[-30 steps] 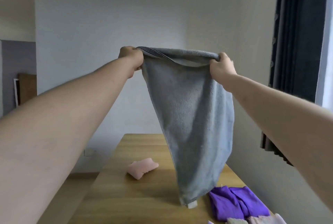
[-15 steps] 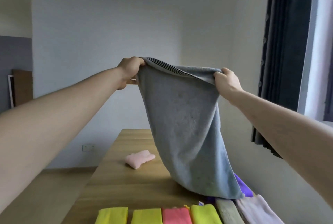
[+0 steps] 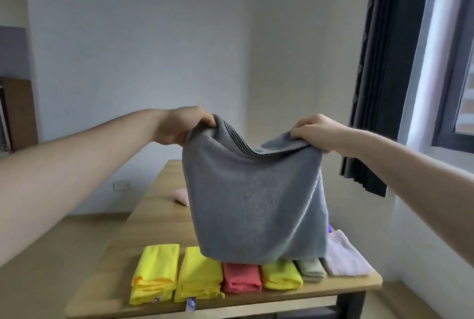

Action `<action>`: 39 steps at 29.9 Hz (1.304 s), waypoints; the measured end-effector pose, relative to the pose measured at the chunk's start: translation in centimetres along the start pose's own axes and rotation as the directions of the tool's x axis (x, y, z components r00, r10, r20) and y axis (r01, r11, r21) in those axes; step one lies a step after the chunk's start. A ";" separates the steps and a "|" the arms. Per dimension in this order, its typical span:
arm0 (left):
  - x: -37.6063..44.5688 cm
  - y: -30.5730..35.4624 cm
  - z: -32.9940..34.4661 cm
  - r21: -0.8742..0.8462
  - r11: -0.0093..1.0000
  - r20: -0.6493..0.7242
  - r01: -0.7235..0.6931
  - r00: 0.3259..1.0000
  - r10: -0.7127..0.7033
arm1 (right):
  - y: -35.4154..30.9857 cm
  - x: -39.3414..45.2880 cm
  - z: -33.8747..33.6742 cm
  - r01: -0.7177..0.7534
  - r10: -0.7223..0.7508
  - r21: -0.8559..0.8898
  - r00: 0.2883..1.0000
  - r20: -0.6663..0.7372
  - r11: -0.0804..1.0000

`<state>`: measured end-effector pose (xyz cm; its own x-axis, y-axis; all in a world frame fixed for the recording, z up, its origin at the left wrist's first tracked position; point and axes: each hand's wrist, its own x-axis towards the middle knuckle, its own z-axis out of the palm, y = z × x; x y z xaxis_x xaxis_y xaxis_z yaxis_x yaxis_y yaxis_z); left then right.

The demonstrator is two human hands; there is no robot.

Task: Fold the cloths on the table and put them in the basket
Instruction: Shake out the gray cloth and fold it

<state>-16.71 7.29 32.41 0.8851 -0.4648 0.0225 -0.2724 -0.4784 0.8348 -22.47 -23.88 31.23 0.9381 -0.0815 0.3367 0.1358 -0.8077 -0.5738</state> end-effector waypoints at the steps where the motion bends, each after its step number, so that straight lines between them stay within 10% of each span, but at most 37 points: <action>1: -0.3 -0.8 0.9 0.045 0.998 0.050 0.039 0.998 -0.041 | 0.5 -1.0 0.5 -0.016 0.020 -0.048 0.997 0.074 0.999; 11: 0.9 -11.2 9.5 0.350 0.897 0.189 0.271 0.917 -0.350 | 9.0 -6.7 8.4 -0.027 0.314 -0.526 0.828 0.465 0.850; 17: 3.4 -13.4 13.9 0.441 0.873 0.175 0.210 0.933 -0.313 | 13.6 -5.7 11.6 -0.091 0.395 -0.561 0.801 0.450 0.823; 26: 11.7 -16.7 18.4 0.104 0.946 -0.064 0.306 0.952 -0.300 | 19.9 -0.7 15.2 -0.416 0.551 -0.451 0.804 0.223 0.789; 39: 19.9 -24.0 21.2 0.290 0.868 -0.130 0.403 0.915 -0.382 | 24.9 2.0 16.7 -0.480 0.600 -0.395 0.751 0.278 0.783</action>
<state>-0.50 -6.28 1.20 0.9629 -0.1460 -0.2270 0.0113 -0.8186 0.5742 -11.88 -34.44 5.20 0.8739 -0.3835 -0.2987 -0.4697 -0.8245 -0.3157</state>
